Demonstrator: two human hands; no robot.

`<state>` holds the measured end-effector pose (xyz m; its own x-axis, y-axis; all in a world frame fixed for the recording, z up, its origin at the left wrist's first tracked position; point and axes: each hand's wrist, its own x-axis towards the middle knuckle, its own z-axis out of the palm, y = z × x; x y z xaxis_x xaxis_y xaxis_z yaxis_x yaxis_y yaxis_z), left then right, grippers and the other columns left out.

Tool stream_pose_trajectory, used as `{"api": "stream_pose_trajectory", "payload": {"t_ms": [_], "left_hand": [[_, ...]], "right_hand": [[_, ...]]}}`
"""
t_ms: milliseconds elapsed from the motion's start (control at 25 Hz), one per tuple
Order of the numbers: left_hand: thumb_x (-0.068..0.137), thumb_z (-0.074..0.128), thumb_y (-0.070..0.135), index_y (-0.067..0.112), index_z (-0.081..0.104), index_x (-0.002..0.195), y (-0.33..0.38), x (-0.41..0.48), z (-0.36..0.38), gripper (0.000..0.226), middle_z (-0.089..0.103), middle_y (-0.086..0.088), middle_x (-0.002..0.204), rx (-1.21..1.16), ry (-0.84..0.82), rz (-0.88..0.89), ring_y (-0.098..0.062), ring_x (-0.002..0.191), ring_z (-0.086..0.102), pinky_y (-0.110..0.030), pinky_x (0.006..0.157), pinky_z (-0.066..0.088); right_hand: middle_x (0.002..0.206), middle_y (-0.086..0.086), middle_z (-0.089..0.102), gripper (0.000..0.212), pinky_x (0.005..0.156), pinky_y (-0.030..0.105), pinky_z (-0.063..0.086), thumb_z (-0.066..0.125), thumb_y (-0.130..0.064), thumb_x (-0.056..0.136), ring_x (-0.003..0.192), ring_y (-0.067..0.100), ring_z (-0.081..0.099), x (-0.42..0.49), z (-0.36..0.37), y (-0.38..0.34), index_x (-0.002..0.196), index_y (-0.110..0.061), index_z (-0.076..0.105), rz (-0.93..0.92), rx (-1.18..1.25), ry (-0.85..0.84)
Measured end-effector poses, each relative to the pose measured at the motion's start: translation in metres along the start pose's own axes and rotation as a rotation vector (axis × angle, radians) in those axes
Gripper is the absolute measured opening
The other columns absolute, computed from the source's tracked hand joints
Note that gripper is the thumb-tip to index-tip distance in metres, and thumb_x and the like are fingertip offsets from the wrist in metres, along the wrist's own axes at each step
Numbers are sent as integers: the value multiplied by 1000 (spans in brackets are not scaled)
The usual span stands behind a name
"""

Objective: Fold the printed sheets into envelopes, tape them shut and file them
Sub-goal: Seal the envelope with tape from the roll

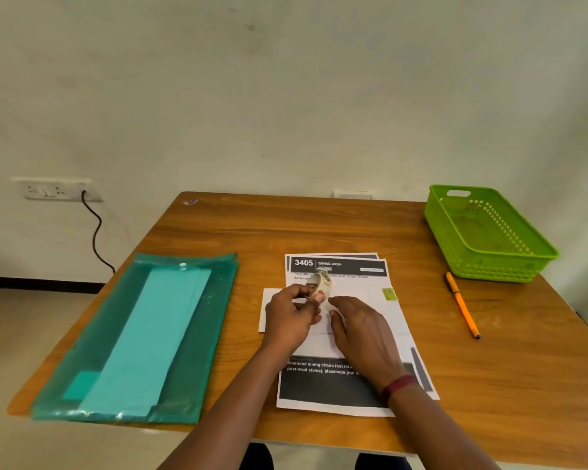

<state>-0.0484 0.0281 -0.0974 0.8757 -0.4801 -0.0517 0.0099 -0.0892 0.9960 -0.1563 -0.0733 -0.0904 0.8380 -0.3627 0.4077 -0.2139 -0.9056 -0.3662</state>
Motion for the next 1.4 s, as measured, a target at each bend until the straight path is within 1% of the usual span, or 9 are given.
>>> {"api": "stream_pose_trajectory", "payload": {"t_ms": [40,120,160,240,360,600,1080,1240,1400], "left_hand": [[87,74,20,16,71,98,3,7,-5,12,74,-11,98,16,30,6,-18,75,73,-34,69,62],[85,76,24,20,72,97,11,27,-17,13,74,-6,100,179,101,74,-17,76,72,-37,69,61],[84,76,25,20,74,99,16,38,-24,16,74,-3,102,299,142,117,-18,81,72,-38,72,60],[84,76,23,17,76,103,25,60,-35,20,74,-3,107,506,228,190,-20,92,68,-30,74,53],[85,73,18,17,76,107,33,91,-44,22,74,-6,108,725,286,251,-22,95,67,-25,71,45],[91,67,20,14,70,117,28,135,-46,27,71,-7,114,975,346,227,-23,104,64,-31,83,52],[92,66,15,20,59,134,15,138,-50,43,63,-4,131,880,291,217,-22,118,59,-33,97,49],[91,67,19,20,55,134,13,95,-50,44,61,-1,130,838,240,313,-20,117,57,-29,93,47],[92,64,26,24,62,122,-3,32,-39,29,65,4,120,869,81,439,-14,99,64,-25,81,50]], "right_hand": [[121,8,68,29,86,33,54,56,-20,96,102,24,67,-1,4,-1,122,-11,65,27,-5,-13],[122,9,68,30,90,34,54,60,-19,95,106,24,67,-4,9,-1,122,-9,66,22,-39,-25],[116,10,70,27,87,35,56,66,-16,91,103,25,69,-5,10,0,117,-8,69,-3,-62,-24],[105,11,74,24,78,36,59,78,-10,80,94,26,72,-6,13,2,104,-7,75,-48,-117,3],[102,10,75,25,75,34,59,84,-10,71,91,24,73,-7,17,3,96,-9,77,-41,-155,24],[103,8,75,29,76,36,59,89,-11,64,91,21,73,-8,26,10,91,-12,78,-17,-139,40],[102,8,75,29,78,36,58,89,-8,63,91,21,73,-9,28,10,89,-10,78,-36,-116,76],[103,10,75,28,80,36,57,87,-9,65,93,23,73,-11,27,9,92,-10,78,-35,-137,61],[102,11,75,23,74,35,60,84,-8,71,93,25,73,-12,25,7,93,-9,77,-39,-164,57]]}}
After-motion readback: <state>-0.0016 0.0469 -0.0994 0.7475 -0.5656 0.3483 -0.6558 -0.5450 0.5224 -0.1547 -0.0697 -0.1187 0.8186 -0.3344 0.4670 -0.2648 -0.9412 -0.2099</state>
